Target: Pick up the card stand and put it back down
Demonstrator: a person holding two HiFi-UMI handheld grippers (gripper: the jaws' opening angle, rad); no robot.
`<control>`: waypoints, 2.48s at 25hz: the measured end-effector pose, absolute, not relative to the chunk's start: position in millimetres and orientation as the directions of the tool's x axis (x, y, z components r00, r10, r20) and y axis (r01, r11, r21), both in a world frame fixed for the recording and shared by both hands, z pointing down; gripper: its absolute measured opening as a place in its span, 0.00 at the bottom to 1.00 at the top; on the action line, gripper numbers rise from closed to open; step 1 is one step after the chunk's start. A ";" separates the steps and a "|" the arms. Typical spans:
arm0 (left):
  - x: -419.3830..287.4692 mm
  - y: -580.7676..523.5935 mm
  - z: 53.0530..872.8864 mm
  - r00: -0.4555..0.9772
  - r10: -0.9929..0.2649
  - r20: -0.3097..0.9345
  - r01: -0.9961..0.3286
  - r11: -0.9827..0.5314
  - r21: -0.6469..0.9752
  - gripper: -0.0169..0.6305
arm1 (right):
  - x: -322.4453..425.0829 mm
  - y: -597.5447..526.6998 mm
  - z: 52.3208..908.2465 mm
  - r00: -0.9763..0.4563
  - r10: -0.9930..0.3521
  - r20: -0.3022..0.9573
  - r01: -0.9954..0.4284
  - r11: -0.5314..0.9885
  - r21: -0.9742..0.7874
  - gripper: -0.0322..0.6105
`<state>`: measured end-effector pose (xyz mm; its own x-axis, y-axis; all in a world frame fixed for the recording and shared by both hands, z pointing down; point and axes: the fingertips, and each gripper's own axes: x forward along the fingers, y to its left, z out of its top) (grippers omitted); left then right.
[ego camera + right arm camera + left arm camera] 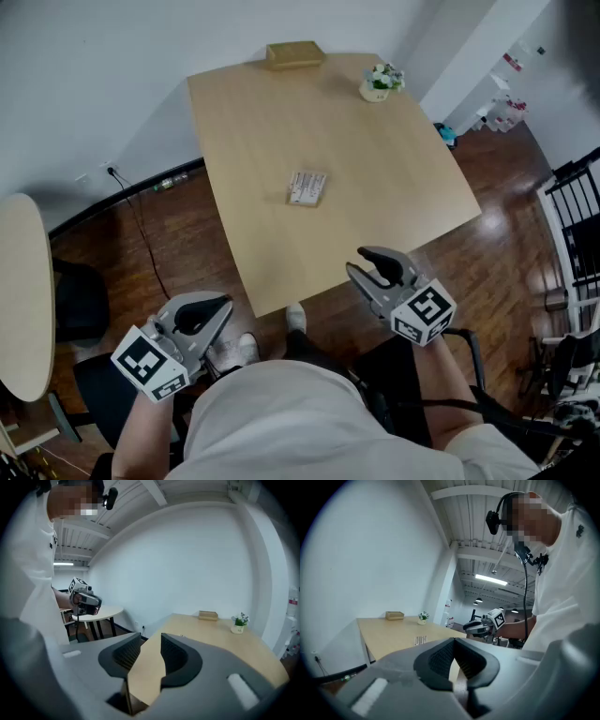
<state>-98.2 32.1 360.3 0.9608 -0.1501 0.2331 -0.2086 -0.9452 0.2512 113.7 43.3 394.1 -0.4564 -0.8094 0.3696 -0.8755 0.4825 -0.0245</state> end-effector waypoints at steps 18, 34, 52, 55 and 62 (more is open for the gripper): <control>-29.9 -8.1 353.8 0.923 -0.301 0.241 -0.364 -0.887 0.285 0.03 | 198.8 -136.4 481.3 -0.600 -0.635 0.487 -0.738 0.674 -0.030 0.26; -29.9 -30.1 360.5 0.878 -0.379 0.292 -0.461 -0.834 0.303 0.03 | 199.5 -192.6 545.5 -0.699 -0.461 0.547 -0.626 0.763 -0.157 0.26; -29.1 -36.5 373.9 0.867 -0.389 0.310 -0.480 -0.819 0.314 0.03 | 189.6 -192.6 560.3 -0.740 -0.427 0.520 -0.590 0.784 -0.196 0.08; -30.3 -35.8 373.9 0.867 -0.390 0.311 -0.481 -0.818 0.314 0.03 | 188.5 -192.7 559.1 -0.741 -0.427 0.518 -0.587 0.786 -0.193 0.08; -34.0 -31.9 373.1 0.868 -0.392 0.306 -0.481 -0.818 0.315 0.03 | 187.0 -192.8 551.8 -0.738 -0.435 0.516 -0.589 0.788 -0.179 0.08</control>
